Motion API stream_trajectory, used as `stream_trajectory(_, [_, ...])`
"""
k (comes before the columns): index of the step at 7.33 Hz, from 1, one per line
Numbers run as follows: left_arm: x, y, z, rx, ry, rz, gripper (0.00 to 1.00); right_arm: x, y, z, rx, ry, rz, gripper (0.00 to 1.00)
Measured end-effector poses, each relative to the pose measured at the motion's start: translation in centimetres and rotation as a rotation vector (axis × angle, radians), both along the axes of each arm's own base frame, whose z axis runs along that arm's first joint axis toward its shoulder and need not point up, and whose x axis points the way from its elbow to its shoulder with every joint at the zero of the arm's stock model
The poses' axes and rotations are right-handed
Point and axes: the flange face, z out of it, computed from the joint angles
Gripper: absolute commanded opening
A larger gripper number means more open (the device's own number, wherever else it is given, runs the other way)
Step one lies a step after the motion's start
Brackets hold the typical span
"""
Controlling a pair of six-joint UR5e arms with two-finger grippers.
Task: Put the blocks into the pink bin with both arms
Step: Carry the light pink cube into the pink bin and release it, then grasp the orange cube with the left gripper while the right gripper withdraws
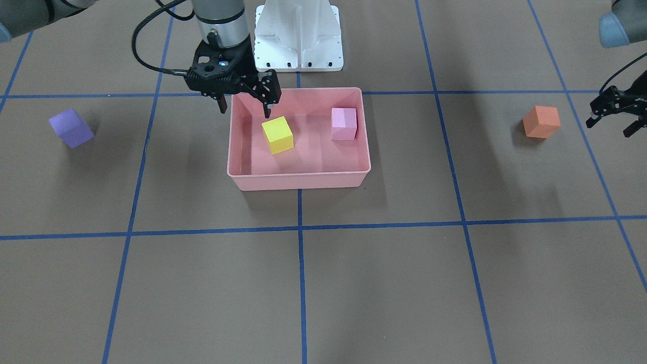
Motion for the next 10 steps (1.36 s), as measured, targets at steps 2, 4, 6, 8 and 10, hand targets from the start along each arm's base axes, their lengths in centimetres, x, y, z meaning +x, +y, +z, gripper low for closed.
stream_trajectory(2, [1.9,1.6,0.3,-0.031,0.011,0.005,1.0,4.1,-2.0,2.5,0.03,0.016,-0.058,1.0])
stream_trajectory(4, [4.0,2.7,0.2,-0.052,0.025,0.035,1.0,8.9,-4.3,5.4,0.063,0.029,-0.128,0.99])
stream_trajectory(6, [5.9,3.4,0.2,-0.07,0.023,0.064,0.94,13.9,-6.1,8.9,0.094,0.042,-0.193,0.99])
stream_trajectory(8, [7.4,3.8,0.5,-0.046,-0.017,0.068,0.63,17.4,-6.8,12.4,0.123,0.074,-0.245,0.99])
stream_trajectory(10, [7.8,3.9,0.9,-0.031,-0.039,0.065,0.28,21.0,-7.0,16.0,0.142,0.081,-0.308,0.99])
